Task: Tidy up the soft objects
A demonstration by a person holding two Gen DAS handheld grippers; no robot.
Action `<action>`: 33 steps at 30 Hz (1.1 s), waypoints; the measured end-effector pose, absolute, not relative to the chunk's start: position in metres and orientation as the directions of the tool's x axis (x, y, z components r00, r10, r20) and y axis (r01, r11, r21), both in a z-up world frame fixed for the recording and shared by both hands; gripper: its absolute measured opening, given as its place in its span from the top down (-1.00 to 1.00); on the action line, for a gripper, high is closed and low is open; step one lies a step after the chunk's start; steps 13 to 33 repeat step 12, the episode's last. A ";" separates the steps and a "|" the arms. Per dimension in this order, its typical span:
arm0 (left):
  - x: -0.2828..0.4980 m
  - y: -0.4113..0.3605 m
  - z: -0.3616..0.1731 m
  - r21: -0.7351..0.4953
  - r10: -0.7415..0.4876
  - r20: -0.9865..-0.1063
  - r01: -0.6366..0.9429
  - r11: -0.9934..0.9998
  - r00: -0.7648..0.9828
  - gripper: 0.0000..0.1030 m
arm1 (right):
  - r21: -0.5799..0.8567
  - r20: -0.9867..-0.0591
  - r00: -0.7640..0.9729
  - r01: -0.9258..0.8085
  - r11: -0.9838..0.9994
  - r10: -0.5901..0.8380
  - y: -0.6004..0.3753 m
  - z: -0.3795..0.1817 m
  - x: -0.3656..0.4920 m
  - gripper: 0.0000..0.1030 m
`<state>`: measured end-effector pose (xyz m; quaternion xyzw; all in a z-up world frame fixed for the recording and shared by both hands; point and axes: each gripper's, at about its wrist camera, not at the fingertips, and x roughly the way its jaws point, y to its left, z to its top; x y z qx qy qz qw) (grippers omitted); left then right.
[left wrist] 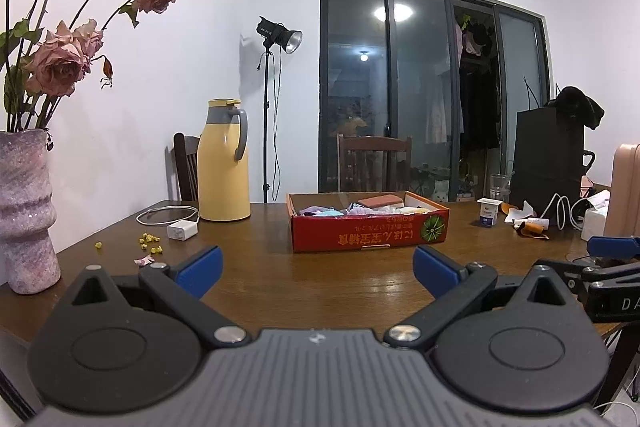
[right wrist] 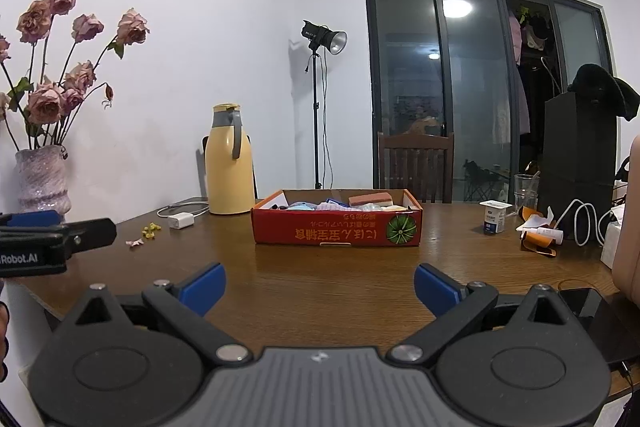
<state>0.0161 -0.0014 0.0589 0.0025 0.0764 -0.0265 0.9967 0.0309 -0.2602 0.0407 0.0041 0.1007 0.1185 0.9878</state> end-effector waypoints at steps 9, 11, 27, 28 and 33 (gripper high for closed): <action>0.013 -0.003 0.059 0.015 -0.058 -0.134 0.061 0.998 0.989 -1.00 | 0.032 -0.196 0.954 -0.226 0.974 0.228 -0.261 0.041 0.031 -0.98; 0.012 -0.005 0.058 0.026 -0.059 -0.131 0.062 0.998 0.990 -1.00 | 0.031 -0.195 0.954 -0.226 0.974 0.228 -0.262 0.041 0.031 -0.98; 0.012 -0.005 0.058 0.029 -0.059 -0.131 0.063 0.998 0.990 -1.00 | 0.031 -0.195 0.954 -0.226 0.974 0.227 -0.261 0.041 0.032 -0.98; 0.012 -0.005 0.058 0.029 -0.059 -0.131 0.063 0.998 0.990 -1.00 | 0.031 -0.195 0.954 -0.226 0.974 0.227 -0.261 0.041 0.032 -0.98; 0.012 -0.005 0.058 0.029 -0.059 -0.131 0.063 0.998 0.990 -1.00 | 0.031 -0.195 0.954 -0.226 0.974 0.227 -0.261 0.041 0.032 -0.98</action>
